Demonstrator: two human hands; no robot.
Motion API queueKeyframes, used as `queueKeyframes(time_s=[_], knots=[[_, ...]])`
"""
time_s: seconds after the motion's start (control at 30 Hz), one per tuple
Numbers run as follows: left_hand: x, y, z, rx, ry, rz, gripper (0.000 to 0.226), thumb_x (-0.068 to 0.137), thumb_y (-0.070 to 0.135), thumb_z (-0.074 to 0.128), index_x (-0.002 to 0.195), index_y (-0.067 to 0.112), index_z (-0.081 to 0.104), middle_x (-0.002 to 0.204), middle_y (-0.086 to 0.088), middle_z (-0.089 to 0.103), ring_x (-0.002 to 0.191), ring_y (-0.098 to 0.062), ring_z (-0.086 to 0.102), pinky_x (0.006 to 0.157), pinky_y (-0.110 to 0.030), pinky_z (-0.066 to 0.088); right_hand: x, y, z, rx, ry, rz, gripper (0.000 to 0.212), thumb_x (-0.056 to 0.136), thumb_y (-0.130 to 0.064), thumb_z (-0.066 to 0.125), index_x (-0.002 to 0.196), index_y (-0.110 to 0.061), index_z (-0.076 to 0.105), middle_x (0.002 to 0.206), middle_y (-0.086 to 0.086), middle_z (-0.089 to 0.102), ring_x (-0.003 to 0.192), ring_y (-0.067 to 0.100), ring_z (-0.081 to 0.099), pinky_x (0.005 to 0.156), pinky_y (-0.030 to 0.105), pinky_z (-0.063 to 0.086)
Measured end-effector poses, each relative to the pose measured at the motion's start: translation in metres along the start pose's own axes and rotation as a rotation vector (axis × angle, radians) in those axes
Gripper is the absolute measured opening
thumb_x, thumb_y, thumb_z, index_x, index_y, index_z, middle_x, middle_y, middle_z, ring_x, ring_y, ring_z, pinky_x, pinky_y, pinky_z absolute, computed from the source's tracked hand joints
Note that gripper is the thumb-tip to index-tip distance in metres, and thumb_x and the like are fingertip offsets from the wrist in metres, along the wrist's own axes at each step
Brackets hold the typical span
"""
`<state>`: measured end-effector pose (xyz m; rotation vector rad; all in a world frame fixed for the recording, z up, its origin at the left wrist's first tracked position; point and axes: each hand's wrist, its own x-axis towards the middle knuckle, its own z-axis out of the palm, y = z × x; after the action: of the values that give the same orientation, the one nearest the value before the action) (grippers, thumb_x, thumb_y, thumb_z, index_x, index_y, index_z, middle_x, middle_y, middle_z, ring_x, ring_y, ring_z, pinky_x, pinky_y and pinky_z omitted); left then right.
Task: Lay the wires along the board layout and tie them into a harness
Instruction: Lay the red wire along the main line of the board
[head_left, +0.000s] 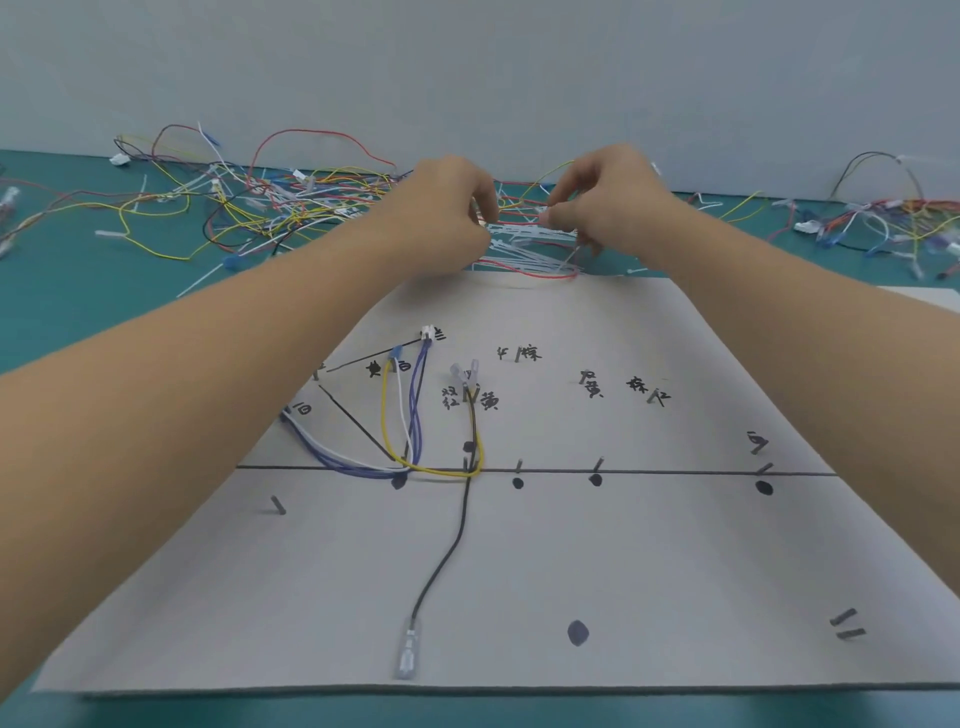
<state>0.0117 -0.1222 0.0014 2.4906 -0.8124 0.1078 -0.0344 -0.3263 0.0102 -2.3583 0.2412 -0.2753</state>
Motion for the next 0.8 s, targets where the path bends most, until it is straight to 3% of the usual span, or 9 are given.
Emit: queueKeyframes(time_s=[0.13,0.23,0.33,0.43,0.5,0.57,0.67,0.73,0.8], knots=[[0.005,-0.003,0.005,0.102,-0.033,0.022,0.039,0.083,0.017,0.064,0.121,0.024,0.07,0.106,-0.001,0.069,0.092,-0.02,0.061,0.077,-0.026,0.043,-0.002,-0.005,0.001,-0.129,-0.056,-0.046,0.015,0.085,-0.028,0.081,0.09,-0.015,0.075,0.066,0.0,0.057,0.033,-0.002,0.041,0.036,0.008,0.032],[0.009,-0.007,0.008,0.124,0.007,0.04,0.037,0.086,0.021,0.067,0.123,0.022,0.067,0.12,-0.006,0.062,0.11,-0.025,0.058,0.088,-0.033,0.044,-0.003,-0.009,-0.001,-0.059,-0.047,-0.092,0.013,0.093,-0.027,0.072,0.092,-0.015,0.074,0.071,0.004,0.056,0.043,0.005,0.04,0.041,0.014,0.033],[0.012,-0.012,0.009,0.063,0.116,0.032,0.03,0.085,0.021,0.069,0.113,0.016,0.057,0.102,-0.006,0.062,0.099,-0.03,0.059,0.08,-0.037,0.047,-0.005,-0.007,-0.008,0.032,0.029,-0.103,0.011,0.091,-0.036,0.073,0.083,-0.03,0.078,0.062,-0.01,0.057,0.052,0.007,0.047,0.053,0.02,0.039],[0.014,-0.015,0.011,0.01,0.218,-0.016,0.038,0.085,0.025,0.068,0.117,0.015,0.048,0.081,-0.004,0.059,0.084,-0.033,0.057,0.072,-0.039,0.044,-0.011,-0.005,-0.016,0.033,0.1,-0.137,0.007,0.088,-0.036,0.076,0.091,-0.033,0.081,0.081,-0.016,0.056,0.069,-0.001,0.054,0.063,0.014,0.041],[0.016,-0.017,0.012,0.043,0.205,-0.007,0.03,0.09,0.03,0.069,0.114,0.015,0.059,0.086,-0.005,0.063,0.088,-0.031,0.059,0.075,-0.035,0.042,-0.015,-0.008,-0.021,0.061,0.09,-0.131,0.007,0.089,-0.031,0.075,0.089,-0.027,0.08,0.071,-0.015,0.054,0.053,-0.004,0.048,0.053,0.013,0.037],[0.019,-0.022,0.012,0.08,0.194,0.016,0.025,0.094,0.033,0.066,0.097,0.009,0.07,0.086,-0.013,0.067,0.086,-0.032,0.061,0.071,-0.033,0.041,-0.02,-0.014,-0.024,0.145,0.074,-0.088,0.014,0.088,-0.023,0.072,0.075,-0.021,0.072,0.06,-0.008,0.053,0.046,0.001,0.046,0.054,0.019,0.042],[0.019,-0.031,0.012,0.055,0.256,-0.002,0.033,0.098,0.031,0.061,0.087,0.002,0.07,0.078,-0.021,0.065,0.077,-0.036,0.058,0.066,-0.034,0.037,-0.026,-0.021,-0.028,0.323,0.174,-0.06,0.029,0.084,-0.021,0.069,0.067,-0.002,0.055,0.063,0.013,0.047,0.053,0.019,0.054,0.064,0.035,0.052],[0.017,-0.036,0.01,0.051,0.288,-0.04,0.037,0.099,0.033,0.059,0.087,-0.001,0.07,0.079,-0.023,0.064,0.076,-0.037,0.056,0.065,-0.034,0.036,-0.033,-0.024,-0.032,0.285,0.307,-0.115,0.041,0.078,-0.027,0.069,0.06,0.0,0.045,0.066,0.016,0.037,0.056,0.019,0.052,0.061,0.031,0.044],[0.015,-0.041,0.006,0.074,0.278,-0.07,0.037,0.1,0.033,0.06,0.089,0.0,0.072,0.077,-0.021,0.063,0.075,-0.036,0.056,0.065,-0.033,0.035,-0.04,-0.028,-0.038,0.195,0.419,-0.18,0.043,0.071,-0.026,0.067,0.053,-0.011,0.031,0.062,0.015,0.032,0.057,0.015,0.043,0.057,0.025,0.03]])
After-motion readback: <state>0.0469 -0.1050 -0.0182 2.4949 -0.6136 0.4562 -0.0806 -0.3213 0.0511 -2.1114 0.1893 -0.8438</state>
